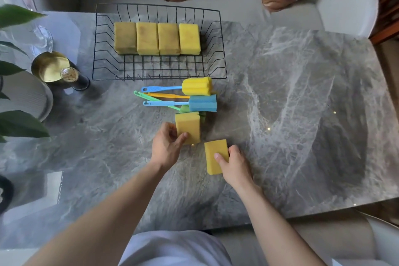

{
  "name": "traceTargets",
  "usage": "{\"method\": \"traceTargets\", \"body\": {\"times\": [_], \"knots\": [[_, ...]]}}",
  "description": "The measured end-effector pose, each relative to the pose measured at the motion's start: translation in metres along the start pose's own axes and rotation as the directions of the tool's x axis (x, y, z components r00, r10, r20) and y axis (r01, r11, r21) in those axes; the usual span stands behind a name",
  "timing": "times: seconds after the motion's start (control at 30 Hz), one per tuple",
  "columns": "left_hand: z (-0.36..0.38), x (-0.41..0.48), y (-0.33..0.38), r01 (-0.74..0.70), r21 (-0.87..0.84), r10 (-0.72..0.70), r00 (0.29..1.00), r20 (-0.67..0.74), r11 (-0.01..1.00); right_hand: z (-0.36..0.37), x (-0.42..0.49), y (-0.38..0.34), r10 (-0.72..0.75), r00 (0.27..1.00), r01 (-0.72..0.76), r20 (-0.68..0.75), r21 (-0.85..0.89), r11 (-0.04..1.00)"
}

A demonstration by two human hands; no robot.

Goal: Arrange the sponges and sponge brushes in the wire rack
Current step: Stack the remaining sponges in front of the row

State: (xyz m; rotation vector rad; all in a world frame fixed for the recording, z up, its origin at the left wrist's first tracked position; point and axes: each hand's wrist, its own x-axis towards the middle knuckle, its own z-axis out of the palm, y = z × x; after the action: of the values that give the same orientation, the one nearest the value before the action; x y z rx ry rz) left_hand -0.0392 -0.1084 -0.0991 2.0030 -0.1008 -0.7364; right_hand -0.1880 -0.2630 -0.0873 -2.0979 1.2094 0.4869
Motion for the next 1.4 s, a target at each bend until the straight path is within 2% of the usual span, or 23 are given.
{"method": "traceTargets", "body": {"times": [0.2,0.4,0.63,0.8,0.93,1.03,1.4], "knots": [[-0.015,-0.013,0.001,-0.023,0.033,0.023,1.000,0.000,0.999,0.003,-0.001,0.003,-0.017,1.000,0.018,-0.014,0.078,0.997],[-0.049,-0.024,-0.003,-0.027,0.042,0.027,1.000,-0.004,0.999,0.001,-0.007,-0.013,-0.166,0.985,0.171,-0.051,0.105,0.980],[-0.096,-0.015,0.014,-0.097,0.064,0.104,0.986,-0.128,0.993,-0.018,-0.019,-0.078,-0.313,0.940,0.340,-0.133,0.321,0.884],[-0.121,0.016,0.047,-0.153,0.100,0.173,0.955,-0.241,0.983,-0.038,-0.004,-0.133,-0.373,0.903,0.430,-0.214,0.406,0.807],[-0.138,0.059,0.075,-0.160,0.140,0.195,0.936,-0.294,0.977,-0.054,0.027,-0.180,-0.380,0.884,0.464,-0.273,0.409,0.786],[-0.149,0.102,0.095,-0.139,0.158,0.182,0.936,-0.300,0.978,-0.064,0.057,-0.215,-0.378,0.872,0.476,-0.311,0.351,0.807],[-0.181,0.243,0.126,0.023,0.229,0.036,0.968,-0.250,0.973,-0.068,0.168,-0.319,-0.346,0.893,0.418,-0.288,0.249,0.873]]}}
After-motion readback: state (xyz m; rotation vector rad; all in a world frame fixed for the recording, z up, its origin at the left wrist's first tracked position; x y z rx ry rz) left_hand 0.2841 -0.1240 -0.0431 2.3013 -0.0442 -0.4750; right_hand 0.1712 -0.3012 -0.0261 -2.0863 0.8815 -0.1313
